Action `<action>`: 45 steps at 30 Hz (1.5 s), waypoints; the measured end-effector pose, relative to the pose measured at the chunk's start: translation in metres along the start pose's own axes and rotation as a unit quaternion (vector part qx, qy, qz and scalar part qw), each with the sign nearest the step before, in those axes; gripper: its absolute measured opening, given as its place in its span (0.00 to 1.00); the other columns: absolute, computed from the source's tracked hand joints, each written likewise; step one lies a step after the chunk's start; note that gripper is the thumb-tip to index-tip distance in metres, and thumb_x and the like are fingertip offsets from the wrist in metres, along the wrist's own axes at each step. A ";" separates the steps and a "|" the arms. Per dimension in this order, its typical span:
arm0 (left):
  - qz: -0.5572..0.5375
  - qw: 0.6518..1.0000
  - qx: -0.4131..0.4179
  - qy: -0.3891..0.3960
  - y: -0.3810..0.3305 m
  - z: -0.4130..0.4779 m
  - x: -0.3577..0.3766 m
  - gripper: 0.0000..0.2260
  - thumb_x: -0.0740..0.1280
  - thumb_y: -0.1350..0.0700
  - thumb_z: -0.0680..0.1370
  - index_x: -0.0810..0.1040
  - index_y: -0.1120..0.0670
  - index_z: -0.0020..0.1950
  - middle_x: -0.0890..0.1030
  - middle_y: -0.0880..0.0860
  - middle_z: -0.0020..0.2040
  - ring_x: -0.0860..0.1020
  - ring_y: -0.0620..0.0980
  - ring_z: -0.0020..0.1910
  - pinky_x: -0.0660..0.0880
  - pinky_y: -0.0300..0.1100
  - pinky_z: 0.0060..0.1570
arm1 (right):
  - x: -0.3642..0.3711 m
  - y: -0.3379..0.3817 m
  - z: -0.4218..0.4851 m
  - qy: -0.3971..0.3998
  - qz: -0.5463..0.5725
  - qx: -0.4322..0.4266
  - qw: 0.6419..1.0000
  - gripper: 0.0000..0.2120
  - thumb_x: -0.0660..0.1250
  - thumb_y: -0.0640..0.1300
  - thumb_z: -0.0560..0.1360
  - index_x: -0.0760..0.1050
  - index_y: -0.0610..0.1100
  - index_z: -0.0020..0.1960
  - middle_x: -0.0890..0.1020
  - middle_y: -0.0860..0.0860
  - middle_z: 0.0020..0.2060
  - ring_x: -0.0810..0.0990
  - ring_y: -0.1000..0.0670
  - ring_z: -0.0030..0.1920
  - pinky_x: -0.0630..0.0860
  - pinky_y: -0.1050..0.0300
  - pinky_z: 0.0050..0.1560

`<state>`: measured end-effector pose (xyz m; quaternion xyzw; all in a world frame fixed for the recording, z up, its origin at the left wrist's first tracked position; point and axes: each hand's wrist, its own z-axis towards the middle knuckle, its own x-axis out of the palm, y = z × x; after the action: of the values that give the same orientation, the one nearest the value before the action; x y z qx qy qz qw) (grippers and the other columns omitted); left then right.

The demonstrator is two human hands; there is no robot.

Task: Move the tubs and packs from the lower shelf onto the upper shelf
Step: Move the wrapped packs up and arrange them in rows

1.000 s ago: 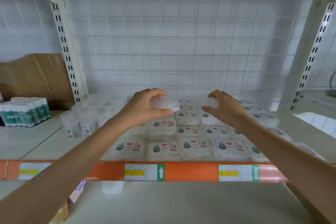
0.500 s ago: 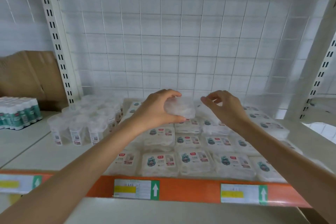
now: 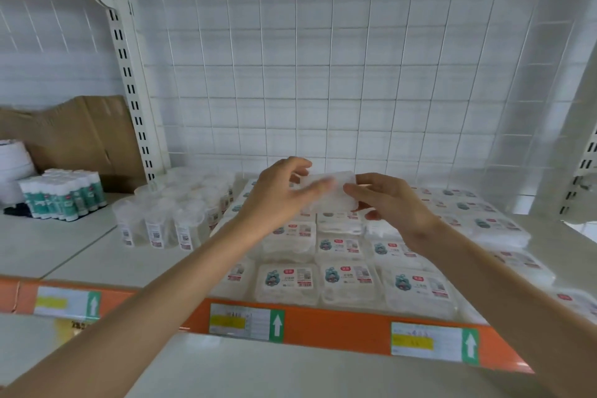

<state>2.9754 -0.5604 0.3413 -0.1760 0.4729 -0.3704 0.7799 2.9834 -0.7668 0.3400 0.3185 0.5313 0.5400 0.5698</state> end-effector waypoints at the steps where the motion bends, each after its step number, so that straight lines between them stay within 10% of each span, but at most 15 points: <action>1: -0.022 0.999 -0.037 -0.022 -0.001 0.000 -0.004 0.26 0.62 0.34 0.76 0.79 0.53 0.60 0.81 0.47 0.51 0.79 0.41 0.48 0.74 0.34 0.48 | -0.002 -0.001 -0.001 0.003 0.003 -0.011 1.000 0.07 0.71 0.46 0.76 0.81 0.49 0.54 0.86 0.50 0.45 0.83 0.54 0.43 0.75 0.60 0.45; 6: -0.096 0.978 -0.184 0.008 -0.011 -0.001 -0.021 0.22 0.55 0.39 0.82 0.79 0.55 0.50 0.84 0.55 0.41 0.79 0.48 0.29 0.75 0.39 0.29 | -0.004 -0.002 -0.011 0.033 0.050 -0.093 0.994 0.11 0.71 0.35 0.74 0.80 0.43 0.56 0.86 0.51 0.47 0.84 0.55 0.49 0.77 0.67 0.46; 11: -0.198 0.936 -0.266 0.122 -0.016 -0.001 -0.023 0.16 0.64 0.46 0.81 0.76 0.58 0.58 0.85 0.59 0.42 0.81 0.53 0.31 0.75 0.40 0.27 | -0.002 -0.007 -0.012 0.022 0.040 -0.119 0.992 0.14 0.72 0.32 0.72 0.81 0.42 0.56 0.85 0.50 0.51 0.83 0.51 0.55 0.79 0.58 0.55; 17: -0.289 0.925 -0.228 0.099 -0.006 -0.003 -0.017 0.14 0.73 0.56 0.76 0.79 0.56 0.60 0.83 0.58 0.50 0.85 0.56 0.41 0.80 0.39 0.32 | -0.004 -0.010 -0.009 0.038 0.000 -0.059 0.998 0.19 0.65 0.24 0.72 0.81 0.46 0.53 0.84 0.55 0.54 0.82 0.53 0.57 0.79 0.54 0.59; 26: -0.293 0.936 -0.157 0.119 -0.002 -0.003 -0.012 0.14 0.67 0.59 0.80 0.79 0.50 0.64 0.84 0.56 0.54 0.79 0.50 0.41 0.77 0.40 0.40 | -0.004 0.005 -0.001 0.059 0.020 0.054 0.997 0.14 0.68 0.48 0.77 0.76 0.47 0.62 0.85 0.48 0.51 0.83 0.49 0.51 0.79 0.56 0.50; 37: -0.269 0.937 -0.159 0.159 -0.001 -0.009 -0.008 0.16 0.65 0.47 0.80 0.78 0.54 0.64 0.84 0.53 0.56 0.82 0.51 0.51 0.76 0.45 0.51 | 0.000 -0.002 0.001 0.042 0.125 0.060 0.989 0.20 0.68 0.38 0.76 0.70 0.43 0.67 0.85 0.44 0.51 0.84 0.44 0.52 0.79 0.49 0.58; 45: -0.289 0.938 -0.146 0.122 -0.004 -0.011 0.003 0.13 0.69 0.61 0.78 0.75 0.54 0.63 0.85 0.56 0.51 0.82 0.50 0.45 0.78 0.47 0.50 | 0.001 -0.009 -0.004 0.040 0.119 0.055 0.991 0.24 0.71 0.40 0.75 0.68 0.41 0.69 0.83 0.45 0.55 0.84 0.47 0.52 0.79 0.60 0.47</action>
<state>2.9646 -0.5648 0.3367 -0.3704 0.5419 -0.5253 0.5415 2.9821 -0.7685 0.3304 0.3882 0.5408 0.5862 0.4617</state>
